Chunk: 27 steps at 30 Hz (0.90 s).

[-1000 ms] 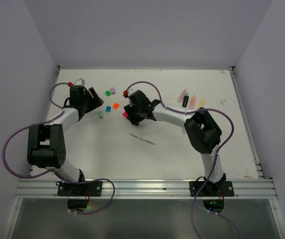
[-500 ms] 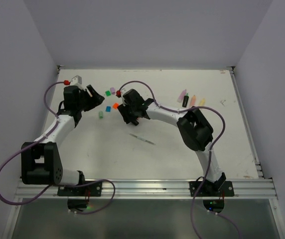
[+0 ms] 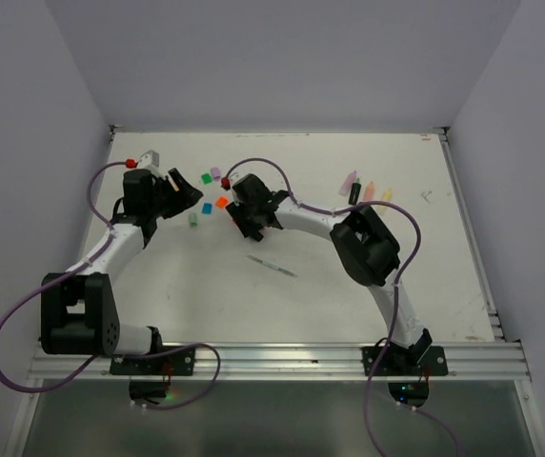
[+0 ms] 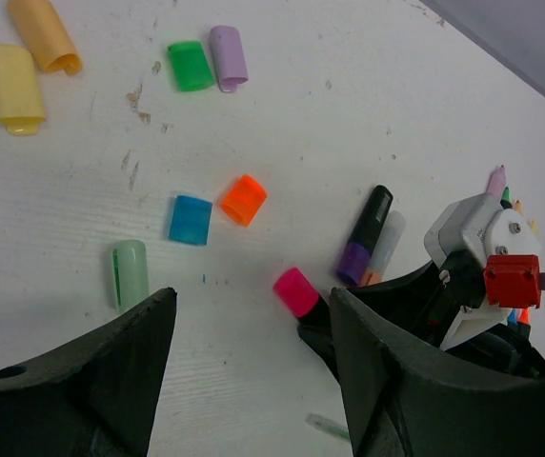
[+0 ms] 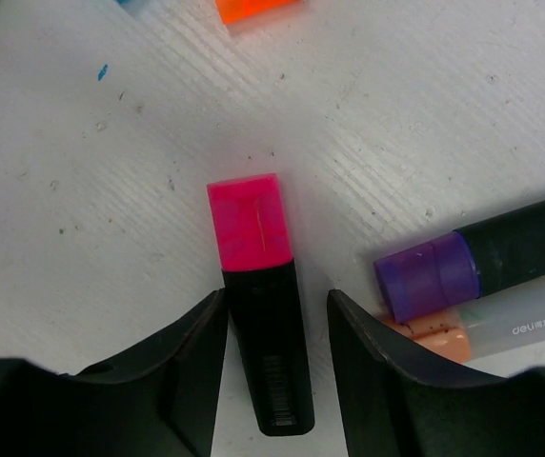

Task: Open the pen caps

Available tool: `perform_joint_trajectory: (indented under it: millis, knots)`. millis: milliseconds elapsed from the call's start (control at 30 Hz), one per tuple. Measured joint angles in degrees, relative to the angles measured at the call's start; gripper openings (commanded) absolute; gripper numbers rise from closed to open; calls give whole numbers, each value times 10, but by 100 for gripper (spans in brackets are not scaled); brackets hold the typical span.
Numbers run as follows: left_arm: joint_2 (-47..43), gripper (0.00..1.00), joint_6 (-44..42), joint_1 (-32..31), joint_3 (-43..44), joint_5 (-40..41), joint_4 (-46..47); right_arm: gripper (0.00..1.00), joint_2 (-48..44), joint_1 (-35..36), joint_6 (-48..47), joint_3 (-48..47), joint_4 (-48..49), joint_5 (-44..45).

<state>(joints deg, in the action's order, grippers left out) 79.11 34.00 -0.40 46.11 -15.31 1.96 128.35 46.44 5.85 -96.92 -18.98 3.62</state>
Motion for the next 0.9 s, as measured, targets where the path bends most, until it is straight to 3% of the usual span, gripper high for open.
perform_joint_trajectory:
  millis: [200,300,367,433,733,900]
  knots:
    - [0,68,1,0,-4,-11,2,37,-10,-1,-3,30,32,3]
    - [0,68,7,0,-8,-21,6,24,-21,-2,-2,54,56,2]
    - [0,68,13,0,-13,-29,11,7,-27,-2,0,65,66,0]
    - [0,68,23,0,-22,-42,22,0,-28,-2,0,68,70,0]
    - [2,64,64,-1,-60,-98,71,0,-37,-2,5,76,70,0]
    - [8,63,77,-16,-62,-111,93,0,-96,-2,18,133,59,-5]
